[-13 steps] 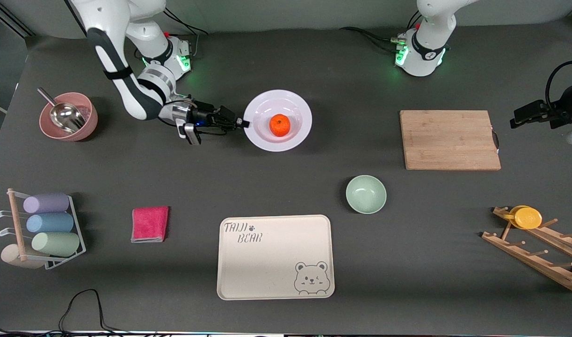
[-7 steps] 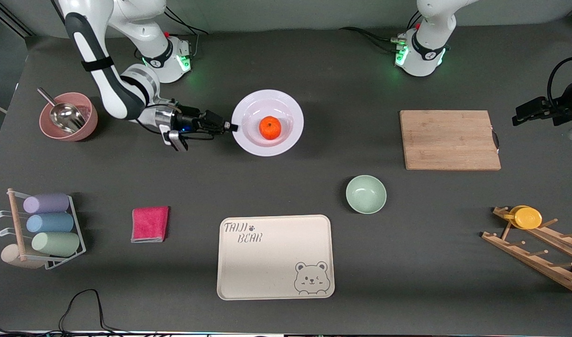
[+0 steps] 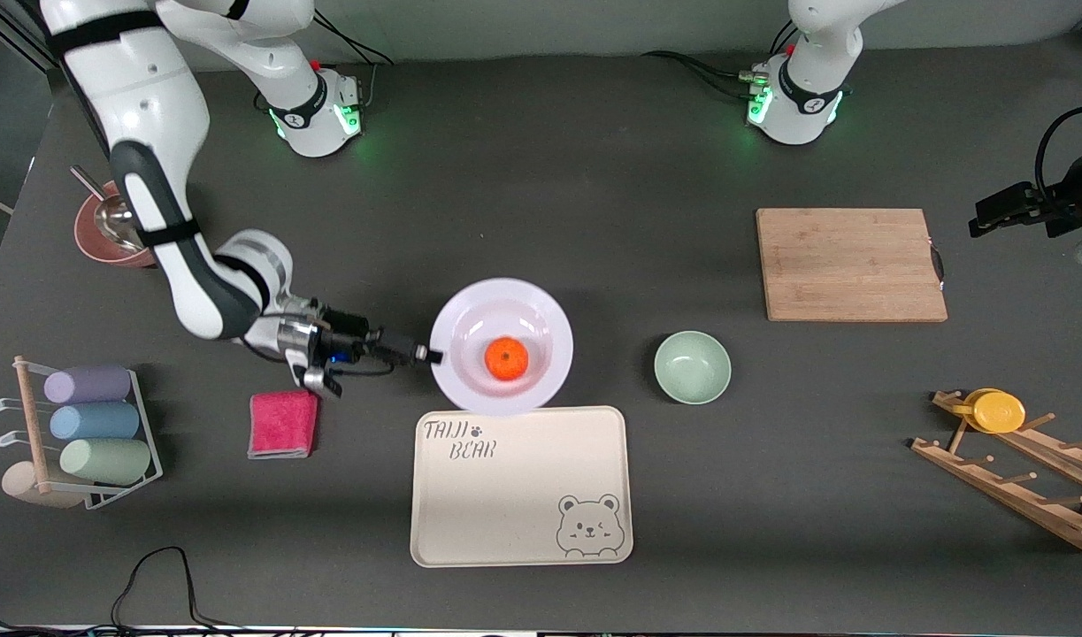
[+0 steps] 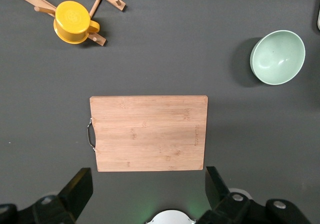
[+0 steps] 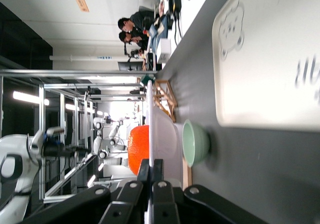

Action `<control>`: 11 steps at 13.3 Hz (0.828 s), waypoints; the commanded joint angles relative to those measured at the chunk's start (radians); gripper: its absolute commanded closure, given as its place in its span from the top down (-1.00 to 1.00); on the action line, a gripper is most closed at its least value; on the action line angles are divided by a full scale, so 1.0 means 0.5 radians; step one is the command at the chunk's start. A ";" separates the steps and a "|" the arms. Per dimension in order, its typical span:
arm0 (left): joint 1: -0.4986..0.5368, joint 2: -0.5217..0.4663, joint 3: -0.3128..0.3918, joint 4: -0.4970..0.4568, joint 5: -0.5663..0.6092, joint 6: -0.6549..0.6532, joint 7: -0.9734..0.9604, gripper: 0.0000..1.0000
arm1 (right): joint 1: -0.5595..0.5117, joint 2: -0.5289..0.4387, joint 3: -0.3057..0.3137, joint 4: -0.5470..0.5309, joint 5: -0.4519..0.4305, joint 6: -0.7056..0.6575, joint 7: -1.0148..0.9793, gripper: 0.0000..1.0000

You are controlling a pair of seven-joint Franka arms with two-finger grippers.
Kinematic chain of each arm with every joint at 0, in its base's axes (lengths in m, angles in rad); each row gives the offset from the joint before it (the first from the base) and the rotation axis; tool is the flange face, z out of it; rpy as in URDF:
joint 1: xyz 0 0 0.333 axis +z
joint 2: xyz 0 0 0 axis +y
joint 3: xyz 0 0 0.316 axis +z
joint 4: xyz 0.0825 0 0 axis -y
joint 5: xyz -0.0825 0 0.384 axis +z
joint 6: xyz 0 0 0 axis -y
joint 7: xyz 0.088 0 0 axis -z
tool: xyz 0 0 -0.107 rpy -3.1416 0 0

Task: Place orange and plate with both arms
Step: 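Slide the plate with the orange onto the bear tray, right gripper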

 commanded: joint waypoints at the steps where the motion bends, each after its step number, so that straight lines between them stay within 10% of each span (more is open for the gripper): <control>1: 0.002 -0.050 -0.004 -0.028 0.024 -0.027 0.013 1.00 | 0.023 0.348 -0.012 0.541 -0.110 0.027 0.194 -1.00; 11: -0.004 -0.050 -0.004 -0.028 0.024 -0.030 0.007 1.00 | 0.134 0.968 -0.097 1.349 -0.224 0.214 0.237 -1.00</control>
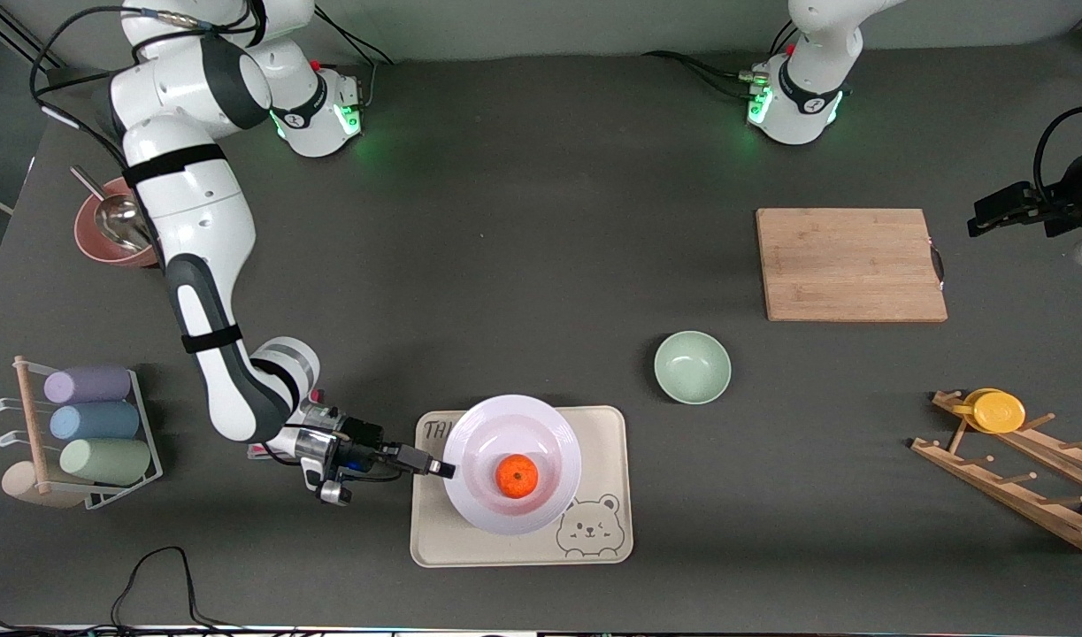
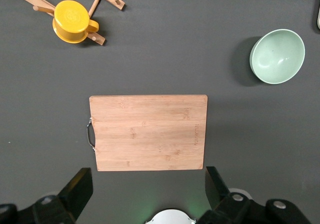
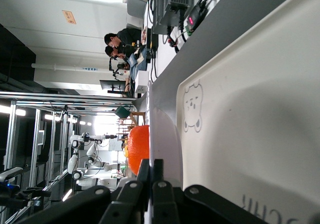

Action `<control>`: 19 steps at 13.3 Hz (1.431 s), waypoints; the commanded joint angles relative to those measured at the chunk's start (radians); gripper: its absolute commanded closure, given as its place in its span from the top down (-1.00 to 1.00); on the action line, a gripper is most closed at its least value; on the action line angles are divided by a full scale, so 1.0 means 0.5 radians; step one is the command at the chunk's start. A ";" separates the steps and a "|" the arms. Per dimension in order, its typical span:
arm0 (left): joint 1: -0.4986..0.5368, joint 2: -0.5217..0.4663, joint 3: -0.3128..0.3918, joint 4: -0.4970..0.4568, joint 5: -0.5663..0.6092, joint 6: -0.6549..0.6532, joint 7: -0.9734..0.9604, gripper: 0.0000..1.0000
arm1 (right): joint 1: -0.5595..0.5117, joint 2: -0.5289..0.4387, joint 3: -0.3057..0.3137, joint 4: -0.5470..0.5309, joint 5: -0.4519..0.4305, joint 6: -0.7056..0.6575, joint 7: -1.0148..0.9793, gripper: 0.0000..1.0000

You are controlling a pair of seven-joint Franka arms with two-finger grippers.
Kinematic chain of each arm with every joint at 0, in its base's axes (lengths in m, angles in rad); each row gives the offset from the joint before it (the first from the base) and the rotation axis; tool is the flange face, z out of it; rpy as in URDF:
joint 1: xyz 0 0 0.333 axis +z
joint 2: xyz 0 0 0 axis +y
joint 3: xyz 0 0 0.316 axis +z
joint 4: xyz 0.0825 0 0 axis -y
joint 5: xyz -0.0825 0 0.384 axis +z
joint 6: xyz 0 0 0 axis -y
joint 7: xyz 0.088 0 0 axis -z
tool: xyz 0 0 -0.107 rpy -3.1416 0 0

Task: Place orange and plate with both arms
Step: 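Slide the plate with the orange onto the bear tray, right gripper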

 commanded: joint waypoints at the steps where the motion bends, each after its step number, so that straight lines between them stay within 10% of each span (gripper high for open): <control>1: -0.003 -0.050 0.000 -0.027 0.024 -0.029 0.010 1.00 | 0.017 0.122 -0.012 0.191 -0.034 0.017 -0.008 -1.00; 14: -0.016 -0.053 -0.003 -0.037 0.024 -0.038 0.007 1.00 | 0.082 0.288 -0.009 0.268 -0.018 0.180 -0.153 -1.00; 19: -0.016 -0.053 -0.003 -0.037 0.024 -0.035 0.007 1.00 | 0.072 0.261 -0.009 0.258 -0.018 0.177 -0.128 -0.31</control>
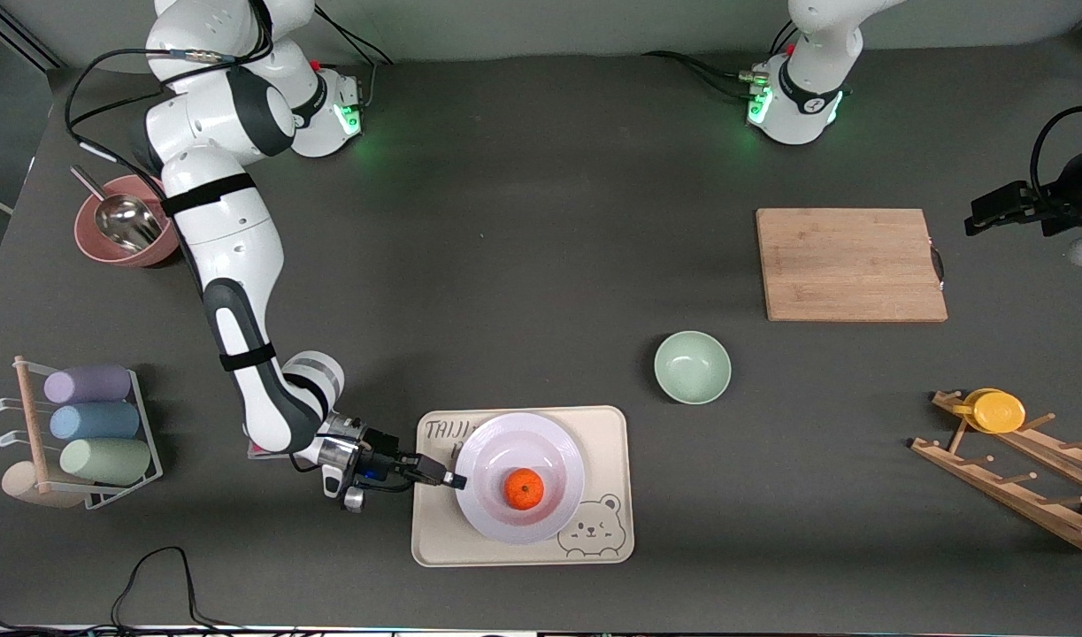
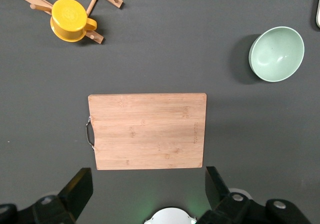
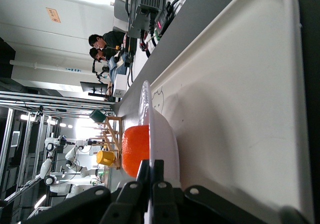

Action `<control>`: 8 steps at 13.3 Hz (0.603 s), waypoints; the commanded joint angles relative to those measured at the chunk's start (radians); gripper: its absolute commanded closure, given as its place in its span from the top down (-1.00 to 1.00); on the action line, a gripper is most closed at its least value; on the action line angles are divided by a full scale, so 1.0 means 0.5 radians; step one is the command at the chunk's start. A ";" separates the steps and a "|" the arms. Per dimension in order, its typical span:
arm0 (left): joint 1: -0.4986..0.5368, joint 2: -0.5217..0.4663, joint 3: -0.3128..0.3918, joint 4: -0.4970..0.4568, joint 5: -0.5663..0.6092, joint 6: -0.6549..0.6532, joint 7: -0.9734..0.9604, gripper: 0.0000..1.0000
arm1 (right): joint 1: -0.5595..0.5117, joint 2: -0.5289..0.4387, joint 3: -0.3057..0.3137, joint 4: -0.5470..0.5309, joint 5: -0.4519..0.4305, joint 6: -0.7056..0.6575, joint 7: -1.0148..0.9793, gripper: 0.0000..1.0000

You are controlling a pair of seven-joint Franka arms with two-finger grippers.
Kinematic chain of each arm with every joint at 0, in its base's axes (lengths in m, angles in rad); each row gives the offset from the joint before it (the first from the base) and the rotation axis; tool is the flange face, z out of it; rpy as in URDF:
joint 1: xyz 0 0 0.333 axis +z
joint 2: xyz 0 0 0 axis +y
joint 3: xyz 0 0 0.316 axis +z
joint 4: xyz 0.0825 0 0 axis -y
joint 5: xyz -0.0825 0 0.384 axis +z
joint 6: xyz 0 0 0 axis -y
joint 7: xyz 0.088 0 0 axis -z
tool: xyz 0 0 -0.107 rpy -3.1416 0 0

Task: Place orange and plate with both arms
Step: 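Slide the plate with the orange onto the bear tray, right gripper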

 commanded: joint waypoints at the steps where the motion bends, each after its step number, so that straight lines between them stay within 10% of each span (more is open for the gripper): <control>1: -0.014 -0.053 0.006 -0.036 0.024 -0.022 0.004 1.00 | 0.000 0.012 -0.001 0.023 -0.021 0.010 0.012 -0.18; 8: -0.011 -0.056 0.006 -0.039 0.024 -0.022 0.004 1.00 | -0.006 -0.098 -0.007 -0.069 -0.033 0.010 0.094 0.11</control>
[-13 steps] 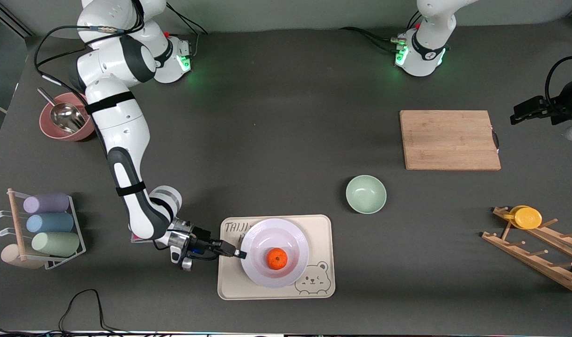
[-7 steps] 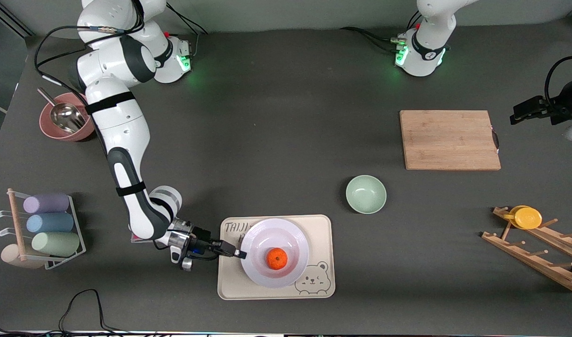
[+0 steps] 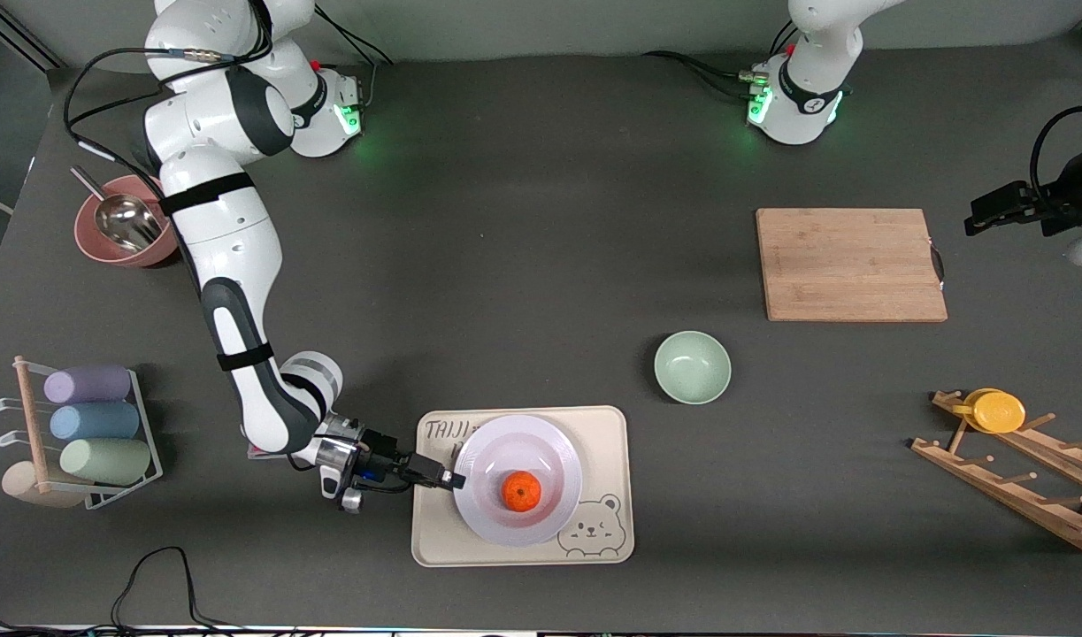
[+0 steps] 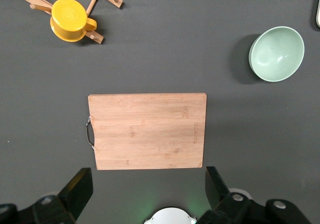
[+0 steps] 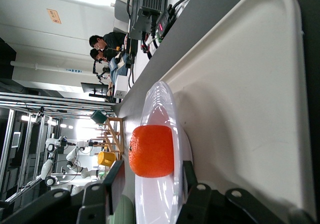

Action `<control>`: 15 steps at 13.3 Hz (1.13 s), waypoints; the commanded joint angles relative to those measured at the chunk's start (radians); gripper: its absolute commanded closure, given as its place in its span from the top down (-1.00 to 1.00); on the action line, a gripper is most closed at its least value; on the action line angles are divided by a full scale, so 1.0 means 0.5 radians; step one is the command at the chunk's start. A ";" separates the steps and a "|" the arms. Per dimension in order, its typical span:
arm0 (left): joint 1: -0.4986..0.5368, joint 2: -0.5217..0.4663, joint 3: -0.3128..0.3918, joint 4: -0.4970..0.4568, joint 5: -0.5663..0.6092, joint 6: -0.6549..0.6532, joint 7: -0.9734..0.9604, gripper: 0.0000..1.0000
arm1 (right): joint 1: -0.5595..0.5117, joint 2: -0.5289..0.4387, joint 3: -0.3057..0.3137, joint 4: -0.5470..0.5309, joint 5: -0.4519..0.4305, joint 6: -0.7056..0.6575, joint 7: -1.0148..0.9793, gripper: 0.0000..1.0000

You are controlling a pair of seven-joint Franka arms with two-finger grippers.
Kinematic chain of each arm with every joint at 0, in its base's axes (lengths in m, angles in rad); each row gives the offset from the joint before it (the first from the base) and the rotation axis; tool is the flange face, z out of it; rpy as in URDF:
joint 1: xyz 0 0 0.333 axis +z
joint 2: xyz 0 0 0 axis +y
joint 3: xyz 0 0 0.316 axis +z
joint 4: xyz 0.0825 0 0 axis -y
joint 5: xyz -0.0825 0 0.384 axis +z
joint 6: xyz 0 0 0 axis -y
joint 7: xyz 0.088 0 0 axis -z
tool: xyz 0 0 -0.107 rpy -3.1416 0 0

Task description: Place orange and plate with both arms

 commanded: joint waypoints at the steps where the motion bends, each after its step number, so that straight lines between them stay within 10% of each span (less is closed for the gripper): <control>1: -0.014 -0.056 0.006 -0.039 0.024 -0.019 0.004 1.00 | 0.000 -0.125 -0.013 -0.106 -0.039 0.014 0.130 0.11; 10: -0.014 -0.062 0.006 -0.042 0.024 -0.019 0.004 1.00 | -0.061 -0.695 -0.172 -0.686 -0.655 0.008 0.459 0.20; 15: -0.014 -0.062 0.006 -0.045 0.024 -0.016 0.004 1.00 | -0.190 -1.226 -0.178 -1.139 -1.336 -0.007 0.765 0.43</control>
